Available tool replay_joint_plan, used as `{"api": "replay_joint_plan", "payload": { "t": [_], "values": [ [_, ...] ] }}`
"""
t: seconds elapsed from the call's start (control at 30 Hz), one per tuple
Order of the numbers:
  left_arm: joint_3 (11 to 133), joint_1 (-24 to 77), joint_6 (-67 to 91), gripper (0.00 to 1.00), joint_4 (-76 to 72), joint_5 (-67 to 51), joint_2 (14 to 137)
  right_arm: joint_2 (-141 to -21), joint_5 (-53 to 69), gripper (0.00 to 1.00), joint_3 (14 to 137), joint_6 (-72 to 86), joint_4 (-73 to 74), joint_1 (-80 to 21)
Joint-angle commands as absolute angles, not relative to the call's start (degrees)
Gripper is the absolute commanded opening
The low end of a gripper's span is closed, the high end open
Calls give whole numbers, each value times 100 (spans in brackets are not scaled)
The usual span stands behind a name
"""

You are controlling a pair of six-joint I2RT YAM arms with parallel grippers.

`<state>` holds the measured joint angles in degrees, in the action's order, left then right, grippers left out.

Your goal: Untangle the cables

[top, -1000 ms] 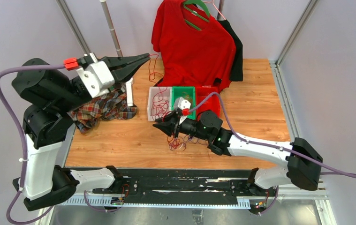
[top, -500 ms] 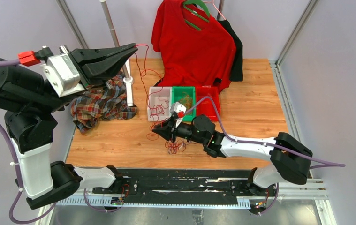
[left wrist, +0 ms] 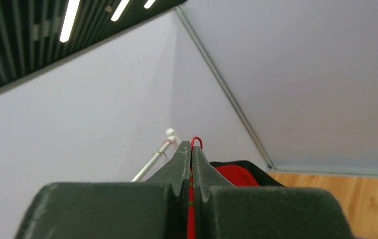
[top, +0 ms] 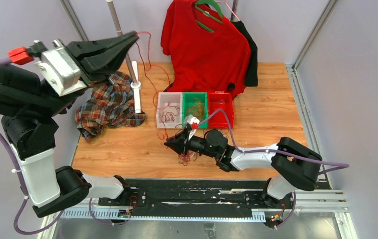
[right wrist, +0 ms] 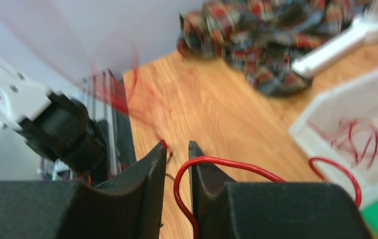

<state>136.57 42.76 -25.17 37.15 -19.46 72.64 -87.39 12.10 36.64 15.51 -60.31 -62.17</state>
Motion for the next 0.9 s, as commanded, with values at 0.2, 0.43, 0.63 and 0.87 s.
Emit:
{"api": "replay_joint_plan", "payload": {
  "t": [0.2, 0.43, 0.63, 0.87],
  "values": [
    [14171, 4255, -3421, 1, 2056, -1200, 7323, -9282, 807, 31, 2445, 1890, -6563, -6275],
    [13806, 4250, -3367, 0, 2216, -1439, 7193, -8780, 560, 31, 2364, 1869, -6112, -6275],
    [13793, 4252, -3320, 1, 2327, -1539, 7192, -8074, 275, 31, 2462, 1688, -5568, -6275],
    [13764, 4257, -3296, 1, 2393, -1600, 7135, -7488, -27, 42, 2672, 1502, -4222, -6284]
  ]
}}
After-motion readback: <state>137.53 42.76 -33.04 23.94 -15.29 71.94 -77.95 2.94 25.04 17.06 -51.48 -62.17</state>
